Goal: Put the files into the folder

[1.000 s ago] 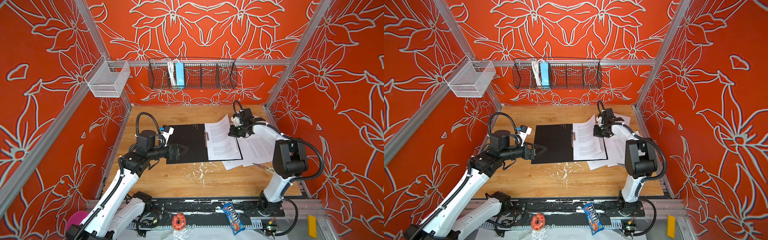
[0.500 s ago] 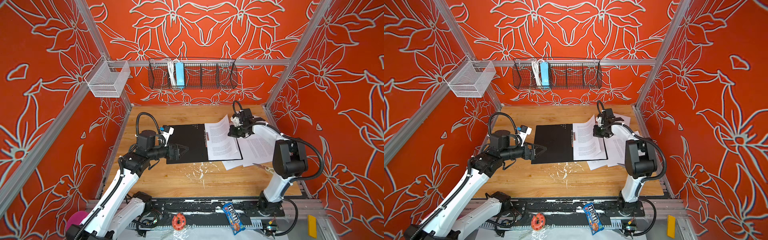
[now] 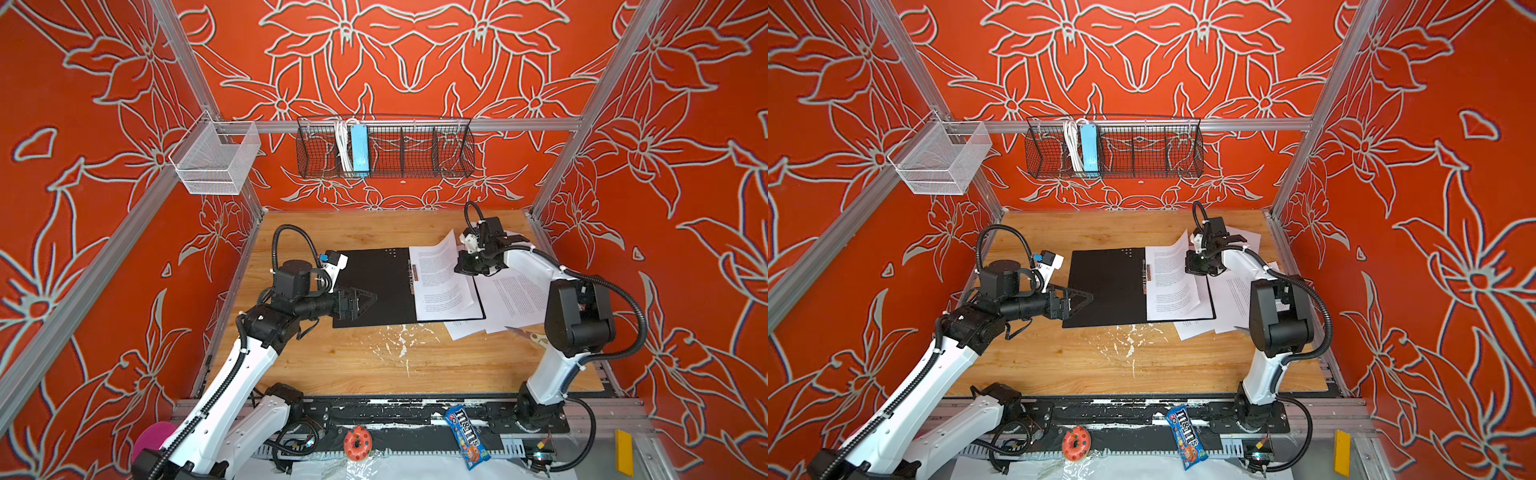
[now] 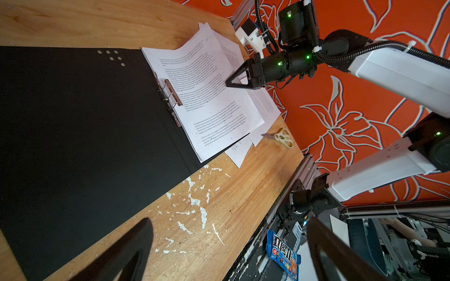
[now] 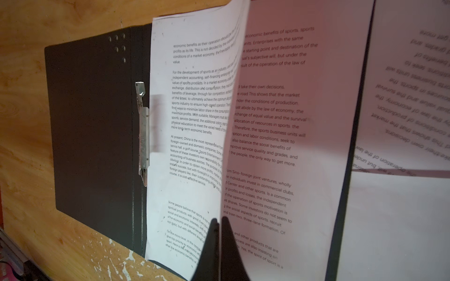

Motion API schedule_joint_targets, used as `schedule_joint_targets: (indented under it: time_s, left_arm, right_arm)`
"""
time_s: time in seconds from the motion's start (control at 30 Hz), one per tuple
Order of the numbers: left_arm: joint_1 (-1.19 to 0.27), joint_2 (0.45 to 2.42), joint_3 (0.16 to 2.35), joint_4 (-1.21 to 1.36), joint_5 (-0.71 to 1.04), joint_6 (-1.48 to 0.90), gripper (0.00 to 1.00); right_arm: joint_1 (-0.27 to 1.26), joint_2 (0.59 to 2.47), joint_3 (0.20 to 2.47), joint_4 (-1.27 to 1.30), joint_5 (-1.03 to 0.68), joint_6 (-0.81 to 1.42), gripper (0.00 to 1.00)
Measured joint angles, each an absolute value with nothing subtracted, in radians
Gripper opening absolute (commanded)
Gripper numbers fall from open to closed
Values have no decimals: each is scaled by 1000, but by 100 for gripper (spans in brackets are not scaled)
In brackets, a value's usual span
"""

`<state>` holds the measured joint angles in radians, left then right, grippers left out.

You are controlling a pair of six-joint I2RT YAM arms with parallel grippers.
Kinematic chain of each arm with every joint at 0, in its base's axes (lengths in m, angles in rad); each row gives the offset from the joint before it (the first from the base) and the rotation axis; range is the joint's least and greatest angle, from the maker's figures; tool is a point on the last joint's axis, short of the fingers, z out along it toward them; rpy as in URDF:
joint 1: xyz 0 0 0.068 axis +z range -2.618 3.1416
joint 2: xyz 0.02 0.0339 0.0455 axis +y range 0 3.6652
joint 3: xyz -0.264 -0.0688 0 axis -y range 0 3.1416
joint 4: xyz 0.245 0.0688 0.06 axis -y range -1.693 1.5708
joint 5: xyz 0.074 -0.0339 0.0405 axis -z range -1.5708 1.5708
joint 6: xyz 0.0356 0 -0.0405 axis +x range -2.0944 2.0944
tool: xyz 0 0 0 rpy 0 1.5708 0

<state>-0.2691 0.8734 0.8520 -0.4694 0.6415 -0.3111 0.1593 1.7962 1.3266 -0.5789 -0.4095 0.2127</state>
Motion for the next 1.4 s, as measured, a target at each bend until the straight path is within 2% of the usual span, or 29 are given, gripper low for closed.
schedule_joint_targets:
  time_s: [0.17, 0.23, 0.37, 0.47, 0.57, 0.73, 0.9, 1.0, 1.13, 1.27, 1.4]
  left_arm:
    - [-269, 873, 852, -469, 641, -311, 98]
    - [-269, 873, 852, -469, 641, -311, 98]
    - [-269, 873, 852, -469, 641, -311, 98]
    - [-269, 873, 852, -469, 641, -311, 98]
    - [-269, 873, 852, -469, 641, -311, 98]
    - [-269, 873, 852, -469, 641, -311, 98]
    - [-269, 873, 852, -469, 642, -311, 98]
    - [-269, 873, 852, -469, 642, -311, 98]
    - [-269, 873, 852, -469, 642, -311, 98]
    - [-269, 873, 852, -469, 643, -311, 98]
    - [-269, 873, 852, -469, 648, -311, 98]
  right_arm:
    - [159, 1799, 1327, -579, -413, 213, 0]
    - [159, 1801, 1327, -579, -414, 213, 3]
    - [159, 1801, 1327, -579, -416, 213, 30]
    - [160, 1801, 1327, -581, -410, 210, 42]
    - [160, 1801, 1327, -583, -395, 212, 52]
    - [162, 1801, 1327, -590, -339, 217, 61]
    - [166, 1787, 1322, -594, -183, 238, 62]
    - [181, 1717, 1277, -579, -56, 260, 62]
    - [271, 1611, 1261, -563, 66, 275, 62]
    - [384, 1629, 1301, -533, 64, 298, 62]
    - [477, 1743, 1348, -508, 33, 331, 60]
